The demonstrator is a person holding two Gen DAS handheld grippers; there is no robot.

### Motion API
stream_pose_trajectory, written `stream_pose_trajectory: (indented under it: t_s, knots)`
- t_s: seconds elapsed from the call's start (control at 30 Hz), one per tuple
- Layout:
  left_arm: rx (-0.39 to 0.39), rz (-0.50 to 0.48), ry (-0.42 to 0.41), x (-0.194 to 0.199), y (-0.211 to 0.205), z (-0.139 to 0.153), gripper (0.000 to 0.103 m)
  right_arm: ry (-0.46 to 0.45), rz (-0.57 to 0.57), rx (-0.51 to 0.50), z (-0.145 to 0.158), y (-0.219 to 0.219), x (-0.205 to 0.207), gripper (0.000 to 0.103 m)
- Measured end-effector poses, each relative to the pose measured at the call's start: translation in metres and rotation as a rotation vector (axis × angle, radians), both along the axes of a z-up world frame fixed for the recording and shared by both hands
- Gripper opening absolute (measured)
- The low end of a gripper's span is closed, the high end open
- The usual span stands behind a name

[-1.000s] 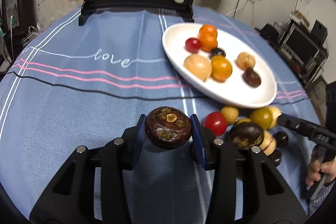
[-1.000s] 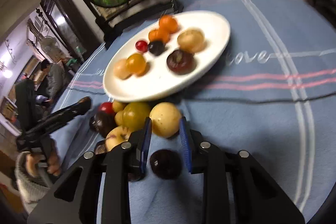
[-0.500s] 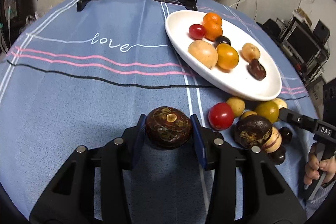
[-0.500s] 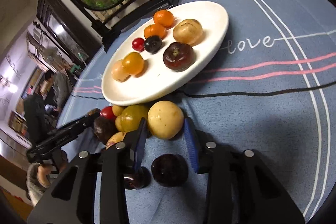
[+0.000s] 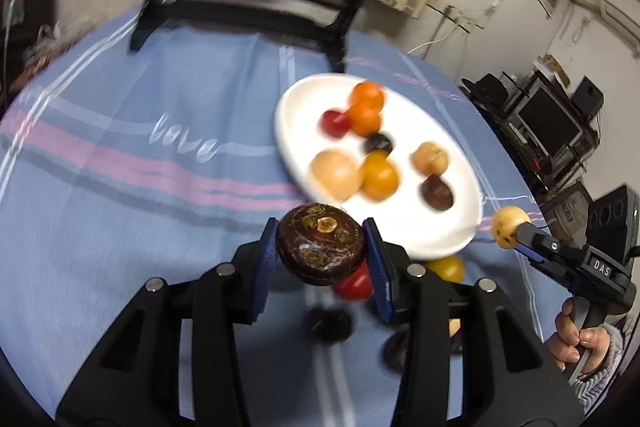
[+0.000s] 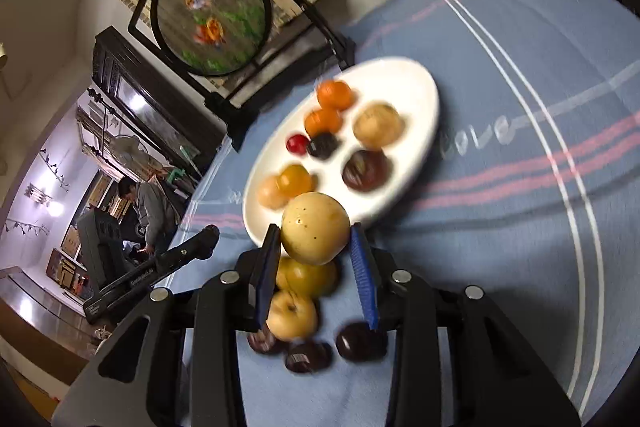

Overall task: Organize fruits
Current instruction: 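Carry both fruits onto the white plate and open both tools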

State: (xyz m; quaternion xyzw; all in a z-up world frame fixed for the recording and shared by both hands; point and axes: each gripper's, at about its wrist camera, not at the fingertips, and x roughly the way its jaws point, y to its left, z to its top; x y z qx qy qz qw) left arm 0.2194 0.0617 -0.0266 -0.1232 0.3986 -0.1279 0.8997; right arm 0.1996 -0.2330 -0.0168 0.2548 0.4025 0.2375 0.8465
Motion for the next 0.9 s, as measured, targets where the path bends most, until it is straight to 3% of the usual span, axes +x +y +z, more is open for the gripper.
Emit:
stream_pose_trajectory:
  t_s: [0.17, 0.3, 0.4, 0.43, 0.47, 0.53, 0.57, 0.77, 0.83, 0.9]
  knots:
    - [0.073, -0.035, -0.032, 0.034, -0.046, 0.010, 0.043, -0.014, -0.009, -0.119, 0.007, 0.024, 0.042, 0.036]
    - [0.042, -0.092, 0.022, 0.050, -0.064, -0.007, 0.043, 0.008, 0.032, -0.144, -0.009, 0.043, 0.063, 0.036]
    - [0.095, -0.165, 0.056, 0.050, -0.081, -0.019, 0.043, -0.008, 0.045, -0.181, -0.009, 0.049, 0.075, 0.037]
    - [0.114, -0.176, 0.056, 0.049, -0.086, -0.022, 0.044, -0.015, 0.048, -0.195, -0.008, 0.052, 0.080, 0.037]
    - [0.126, -0.177, 0.048, 0.048, -0.089, -0.023, 0.052, -0.018, 0.051, -0.204, -0.008, 0.053, 0.081, 0.038]
    - [0.142, -0.170, 0.024, 0.046, -0.090, -0.022, 0.066, -0.006, 0.059, -0.208, -0.010, 0.053, 0.085, 0.051]
    - [0.144, -0.165, 0.013, 0.045, -0.090, -0.021, 0.068, 0.005, 0.056, -0.194, -0.010, 0.052, 0.084, 0.070]
    - [0.117, -0.121, -0.012, 0.038, -0.072, -0.012, 0.070, -0.088, 0.009, -0.153, 0.015, 0.036, 0.062, 0.073]
    - [0.123, -0.077, -0.028, 0.031, -0.058, -0.009, 0.077, -0.079, 0.006, -0.134, 0.019, 0.029, 0.052, 0.078]
    - [0.120, -0.035, -0.034, 0.022, -0.043, -0.005, 0.082, -0.071, -0.018, -0.119, 0.021, 0.018, 0.035, 0.093]
